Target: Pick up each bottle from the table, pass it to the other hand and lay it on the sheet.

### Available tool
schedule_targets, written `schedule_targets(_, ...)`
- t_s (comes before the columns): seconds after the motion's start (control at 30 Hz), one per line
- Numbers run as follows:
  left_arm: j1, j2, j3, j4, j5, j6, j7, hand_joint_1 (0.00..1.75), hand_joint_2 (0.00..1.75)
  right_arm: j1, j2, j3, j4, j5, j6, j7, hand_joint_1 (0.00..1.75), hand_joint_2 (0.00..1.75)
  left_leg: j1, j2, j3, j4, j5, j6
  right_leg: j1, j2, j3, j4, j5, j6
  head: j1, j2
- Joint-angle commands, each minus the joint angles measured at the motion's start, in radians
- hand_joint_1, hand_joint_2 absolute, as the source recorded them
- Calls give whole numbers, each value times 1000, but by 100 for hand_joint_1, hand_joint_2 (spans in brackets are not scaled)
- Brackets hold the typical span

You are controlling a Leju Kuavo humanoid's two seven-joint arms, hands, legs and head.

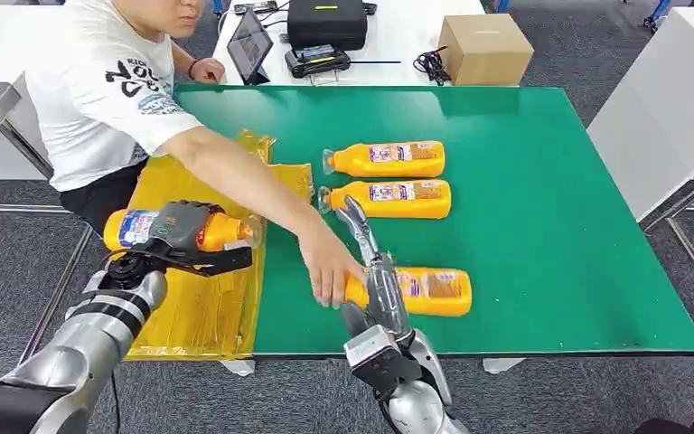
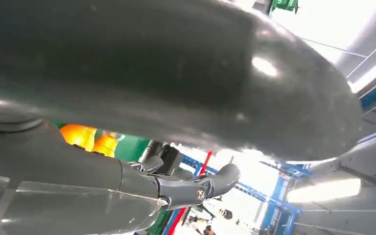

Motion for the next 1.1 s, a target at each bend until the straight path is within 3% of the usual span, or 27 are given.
schedule_targets(0.03, -30, 29, -45, 94, -23, -42, 41, 175, 175, -37, -12, 12, 54, -2, 9, 4, 0, 0, 2, 3, 4, 0, -1, -2, 2, 2, 3, -1, 0, -2, 0, 0)
schedule_targets(0.6, 1, 13, 7, 94, 42, -67, -10, 175, 175, -39, -9, 13, 61, 1, 6, 7, 0, 0, 1, 2, 3, -1, -1, -1, 1, 1, 3, -1, 0, -2, 0, 0)
schedule_targets(0.67, 7, 5, 25, 94, 71, -88, -34, 155, 175, -40, -10, 13, 64, 2, 6, 9, 0, 0, 1, 2, 3, 0, -1, -2, 2, 2, 3, -1, 0, -2, 0, 0)
schedule_targets(0.7, 11, 2, 39, 92, 94, -99, -48, 112, 175, -41, -9, 13, 66, 2, 4, 9, 0, 0, 2, 2, 4, 0, -2, -2, 2, 2, 4, -1, -1, -3, 0, 0)
schedule_targets(0.73, 14, 0, 37, 94, 96, -110, -57, 44, 175, -41, -9, 13, 68, 2, 3, 9, 0, 0, 1, 2, 2, -1, 0, -1, 1, 1, 1, -1, 0, -1, 0, 0)
schedule_targets(0.8, 17, -2, 51, 100, 125, -155, -72, 3, 175, -44, -9, 12, 71, 2, 2, 10, 0, 0, 1, 1, 3, -1, -1, -1, 1, 1, 3, -1, 0, -2, 0, 0)
schedule_targets(0.87, 21, -2, 59, 101, 144, -183, -87, 0, 175, -47, -10, 12, 74, 1, 4, 11, 0, 0, 1, 2, 3, -1, -1, -1, 1, 1, 3, -1, 0, -2, 0, 0)
schedule_targets(0.9, 23, 1, 59, 103, 157, -218, -102, 0, 0, -49, -8, 10, 78, -1, 4, 11, 0, 0, 2, 2, 4, -1, -1, -2, 2, 2, 4, -2, 0, -3, 0, 0)
schedule_targets(1.1, 30, 1, 54, 99, 179, -252, -100, 0, 0, -53, -6, 9, 84, -5, 5, 11, 0, 0, 1, 3, 5, -1, -1, -2, 1, 2, 5, -2, 0, -2, 0, 0)
